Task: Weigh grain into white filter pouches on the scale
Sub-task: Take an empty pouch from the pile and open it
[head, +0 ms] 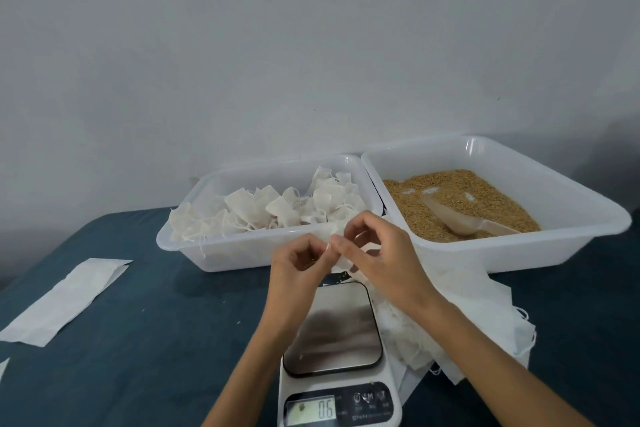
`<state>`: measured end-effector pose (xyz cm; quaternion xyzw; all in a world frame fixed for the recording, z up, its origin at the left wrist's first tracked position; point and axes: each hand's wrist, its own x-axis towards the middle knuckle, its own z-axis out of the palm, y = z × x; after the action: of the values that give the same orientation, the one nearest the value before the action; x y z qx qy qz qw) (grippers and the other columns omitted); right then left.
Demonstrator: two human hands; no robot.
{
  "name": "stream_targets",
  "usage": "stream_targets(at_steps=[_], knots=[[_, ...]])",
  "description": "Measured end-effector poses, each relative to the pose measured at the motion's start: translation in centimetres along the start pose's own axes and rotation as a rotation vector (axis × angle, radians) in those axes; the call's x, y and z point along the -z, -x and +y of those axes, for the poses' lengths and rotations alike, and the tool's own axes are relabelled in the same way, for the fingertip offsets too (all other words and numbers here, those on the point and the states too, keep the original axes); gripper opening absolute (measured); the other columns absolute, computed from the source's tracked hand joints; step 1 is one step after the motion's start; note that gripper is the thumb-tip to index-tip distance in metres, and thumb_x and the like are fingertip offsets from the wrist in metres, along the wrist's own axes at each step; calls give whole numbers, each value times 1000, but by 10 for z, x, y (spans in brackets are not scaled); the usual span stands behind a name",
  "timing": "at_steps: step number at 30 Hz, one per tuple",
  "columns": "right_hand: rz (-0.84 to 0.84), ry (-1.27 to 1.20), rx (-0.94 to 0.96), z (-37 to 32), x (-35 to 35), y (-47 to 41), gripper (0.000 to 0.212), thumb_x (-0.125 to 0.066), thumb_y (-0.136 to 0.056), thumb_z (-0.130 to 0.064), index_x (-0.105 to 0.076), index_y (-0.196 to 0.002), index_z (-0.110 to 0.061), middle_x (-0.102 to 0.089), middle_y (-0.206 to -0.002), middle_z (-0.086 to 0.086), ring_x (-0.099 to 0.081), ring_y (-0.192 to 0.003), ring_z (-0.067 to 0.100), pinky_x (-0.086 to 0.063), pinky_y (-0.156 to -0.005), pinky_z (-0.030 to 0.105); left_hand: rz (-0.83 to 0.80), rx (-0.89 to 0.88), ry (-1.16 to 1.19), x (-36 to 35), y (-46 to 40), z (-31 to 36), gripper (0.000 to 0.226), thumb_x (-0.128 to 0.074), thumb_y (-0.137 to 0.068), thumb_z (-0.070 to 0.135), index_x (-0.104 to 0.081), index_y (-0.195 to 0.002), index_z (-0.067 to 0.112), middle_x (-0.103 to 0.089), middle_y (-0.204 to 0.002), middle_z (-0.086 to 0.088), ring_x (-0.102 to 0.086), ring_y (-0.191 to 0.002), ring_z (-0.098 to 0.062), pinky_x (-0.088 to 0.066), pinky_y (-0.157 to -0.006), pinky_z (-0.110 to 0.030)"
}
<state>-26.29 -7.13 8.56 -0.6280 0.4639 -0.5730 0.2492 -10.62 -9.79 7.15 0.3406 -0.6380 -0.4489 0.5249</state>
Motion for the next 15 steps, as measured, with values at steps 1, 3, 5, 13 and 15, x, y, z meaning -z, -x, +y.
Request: stream_targets(at_steps=[1, 3, 5, 13, 15], knots=[[-13, -23, -18, 0, 0, 0, 19, -74, -89, -41, -65, -88, -24, -70, -86, -7, -68, -83, 15, -60, -71, 43, -33, -14, 14, 0, 2, 0, 37, -71, -93, 34, -65, -77, 1, -49, -64, -9, -43, -64, -16, -39, -60, -24], [-28, -67, -36, -1, 0, 1, 18, -74, -90, -38, -67, -90, -21, -71, -84, -4, -70, -82, 16, -61, -75, 41, -75, -31, 41, -3, 4, 0, 38, -65, -97, 32, -67, -82, -3, -45, -66, -16, -41, -65, -17, -37, -61, -26], [-26, -87, -47, 0, 1, 1, 15, -76, -90, -33, -69, -90, -19, -72, -82, -2, -71, -80, 17, -62, -74, 39, -93, -36, 45, -5, 5, -1, 41, -61, -100, 31, -67, -87, -8, -45, -67, -17, -41, -65, -19, -36, -62, -27], [7, 70, 45, 5, 2, 1, 20, -71, -92, -9, -55, -91, -22, -67, -78, -4, -69, -72, 17, -59, -73, 36, 61, 48, 40, -3, 3, -8, 42, -55, -108, 13, -55, -66, 16, -46, -61, 0, -43, -59, -12, -40, -58, -18], [-21, 122, 83, 6, -1, 2, 19, -68, -94, -9, -56, -90, -24, -66, -79, -7, -68, -74, 17, -58, -70, 32, 51, 24, 29, -2, 3, -8, 40, -58, -106, 18, -54, -67, 13, -45, -61, 0, -42, -60, -13, -40, -59, -20]])
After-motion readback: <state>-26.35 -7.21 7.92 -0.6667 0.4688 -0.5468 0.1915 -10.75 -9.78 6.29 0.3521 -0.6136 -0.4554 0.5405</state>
